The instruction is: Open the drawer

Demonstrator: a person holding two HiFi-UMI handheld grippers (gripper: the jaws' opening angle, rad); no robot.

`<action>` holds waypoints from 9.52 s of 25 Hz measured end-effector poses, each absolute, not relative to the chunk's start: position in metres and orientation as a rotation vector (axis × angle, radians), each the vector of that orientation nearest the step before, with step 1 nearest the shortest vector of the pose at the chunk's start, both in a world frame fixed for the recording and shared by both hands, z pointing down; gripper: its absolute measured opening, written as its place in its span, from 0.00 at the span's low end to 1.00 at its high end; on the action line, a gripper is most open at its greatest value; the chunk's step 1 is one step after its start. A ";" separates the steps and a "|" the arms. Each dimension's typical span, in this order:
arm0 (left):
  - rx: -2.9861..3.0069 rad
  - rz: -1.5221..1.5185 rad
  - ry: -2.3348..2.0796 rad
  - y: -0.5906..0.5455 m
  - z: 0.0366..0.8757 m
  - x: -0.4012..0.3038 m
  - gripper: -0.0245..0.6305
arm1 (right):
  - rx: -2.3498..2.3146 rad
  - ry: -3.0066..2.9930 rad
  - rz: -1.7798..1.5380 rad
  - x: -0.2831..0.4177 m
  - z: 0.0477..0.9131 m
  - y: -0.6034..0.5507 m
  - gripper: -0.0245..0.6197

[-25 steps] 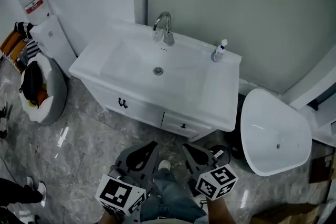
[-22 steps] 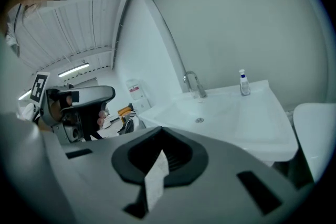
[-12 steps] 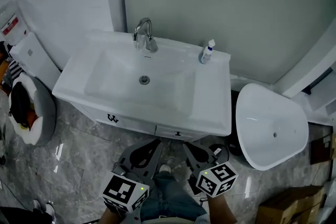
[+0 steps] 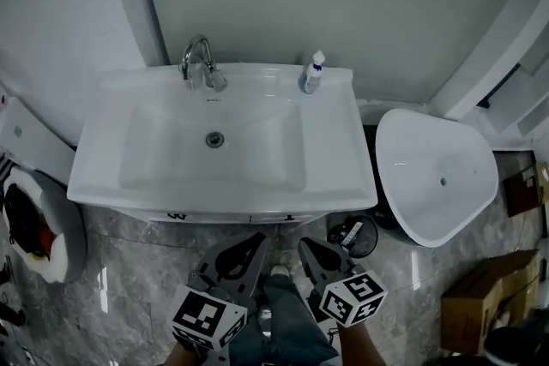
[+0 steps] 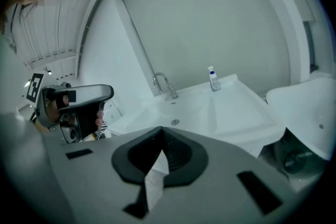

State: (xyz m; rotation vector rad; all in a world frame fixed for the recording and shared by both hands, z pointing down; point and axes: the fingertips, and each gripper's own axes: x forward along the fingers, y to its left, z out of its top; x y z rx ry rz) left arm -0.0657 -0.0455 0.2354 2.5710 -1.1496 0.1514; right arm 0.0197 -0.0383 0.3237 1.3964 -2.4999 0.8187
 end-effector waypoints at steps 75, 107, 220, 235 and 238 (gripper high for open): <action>2.519 1.060 -0.861 -0.126 0.707 0.055 0.22 | 0.948 -2.261 0.457 0.072 0.703 -0.129 0.18; 2.588 1.236 -0.724 -0.121 0.716 0.063 0.18 | 0.675 -2.230 0.413 0.058 0.703 -0.124 0.10; 2.456 0.799 -0.963 -0.017 0.556 0.024 0.12 | 1.344 -2.275 0.752 0.042 0.535 -0.025 0.11; 2.592 0.445 -1.191 -0.054 0.388 -0.016 0.10 | 1.464 -2.493 0.606 0.023 0.388 -0.043 0.10; 2.613 0.332 -1.225 -0.056 0.348 -0.025 0.09 | 1.469 -2.553 0.567 0.015 0.351 -0.046 0.10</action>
